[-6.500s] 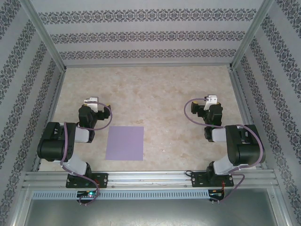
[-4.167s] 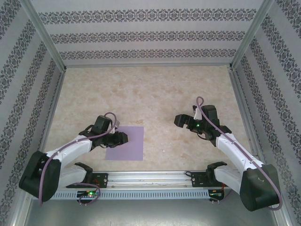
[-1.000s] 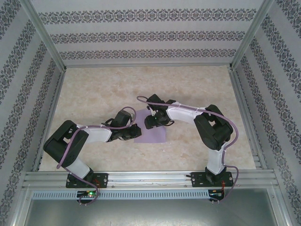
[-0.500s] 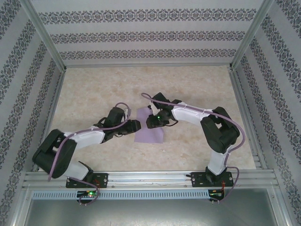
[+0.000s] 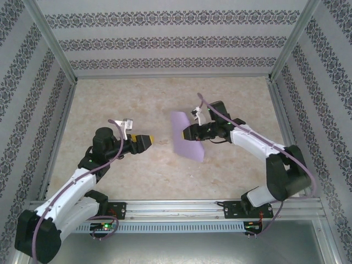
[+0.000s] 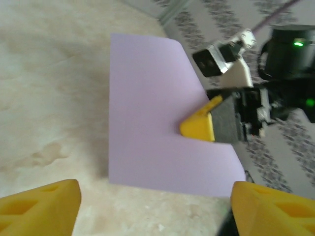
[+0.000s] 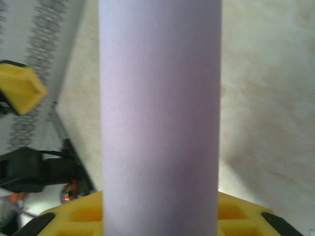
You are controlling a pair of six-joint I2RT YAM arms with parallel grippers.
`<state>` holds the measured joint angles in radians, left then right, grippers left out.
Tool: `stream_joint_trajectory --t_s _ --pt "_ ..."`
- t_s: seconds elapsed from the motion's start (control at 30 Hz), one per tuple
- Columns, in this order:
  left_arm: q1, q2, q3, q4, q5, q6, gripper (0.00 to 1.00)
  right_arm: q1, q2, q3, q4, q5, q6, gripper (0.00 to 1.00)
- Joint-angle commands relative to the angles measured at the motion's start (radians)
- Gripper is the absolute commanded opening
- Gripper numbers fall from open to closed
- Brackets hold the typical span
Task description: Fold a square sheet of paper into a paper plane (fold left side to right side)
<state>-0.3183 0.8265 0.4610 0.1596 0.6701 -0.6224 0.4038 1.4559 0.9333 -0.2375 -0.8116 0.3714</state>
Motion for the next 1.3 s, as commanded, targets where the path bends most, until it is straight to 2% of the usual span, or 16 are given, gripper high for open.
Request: stream_joint_trajectory --t_s 0.0,0.2,0.33,0.47,0.7,0.73,0.8,0.83,0.93,0.97,1.0,1.13,1.27 --pt "0.011 -0.05 0.005 0.127 0.145 0.026 0.84 -0.035 -0.086 -0.021 0.08 -0.216 0.011 0.32" --pt "0.011 -0.01 0.081 0.207 0.292 0.006 0.88 -0.048 -0.225 -0.004 0.113 -0.371 0.029 0.31" --pt "0.008 0.058 0.125 0.296 0.372 -0.026 0.88 -0.024 -0.276 0.018 0.137 -0.421 0.056 0.31" --pt "-0.011 0.114 0.155 0.37 0.399 -0.035 0.91 0.034 -0.285 0.043 0.173 -0.43 0.075 0.3" --pt "-0.079 0.204 0.213 0.354 0.402 0.005 0.92 0.098 -0.236 0.077 0.228 -0.408 0.104 0.3" --pt "-0.083 0.21 0.215 0.354 0.404 0.006 0.89 0.101 -0.231 0.079 0.227 -0.402 0.102 0.3" --pt "-0.09 0.215 0.217 0.36 0.405 0.006 0.79 0.097 -0.223 0.074 0.222 -0.373 0.1 0.3" --pt "-0.091 0.215 0.214 0.365 0.405 0.004 0.68 0.095 -0.219 0.07 0.217 -0.355 0.096 0.31" --pt "-0.093 0.215 0.214 0.343 0.387 0.006 0.21 0.078 -0.209 0.061 0.206 -0.329 0.093 0.32" --pt "-0.093 0.214 0.214 0.321 0.374 0.01 0.08 0.071 -0.21 0.055 0.206 -0.32 0.093 0.33" --pt "-0.093 0.215 0.218 0.294 0.358 0.015 0.01 0.064 -0.214 0.048 0.204 -0.309 0.093 0.35" --pt "-0.092 0.222 0.222 0.169 0.28 0.017 0.0 0.032 -0.246 0.021 0.172 -0.26 0.079 0.44" --pt "-0.093 0.272 0.23 0.049 0.24 -0.012 0.0 -0.01 -0.284 0.0 0.061 -0.159 0.034 0.57"
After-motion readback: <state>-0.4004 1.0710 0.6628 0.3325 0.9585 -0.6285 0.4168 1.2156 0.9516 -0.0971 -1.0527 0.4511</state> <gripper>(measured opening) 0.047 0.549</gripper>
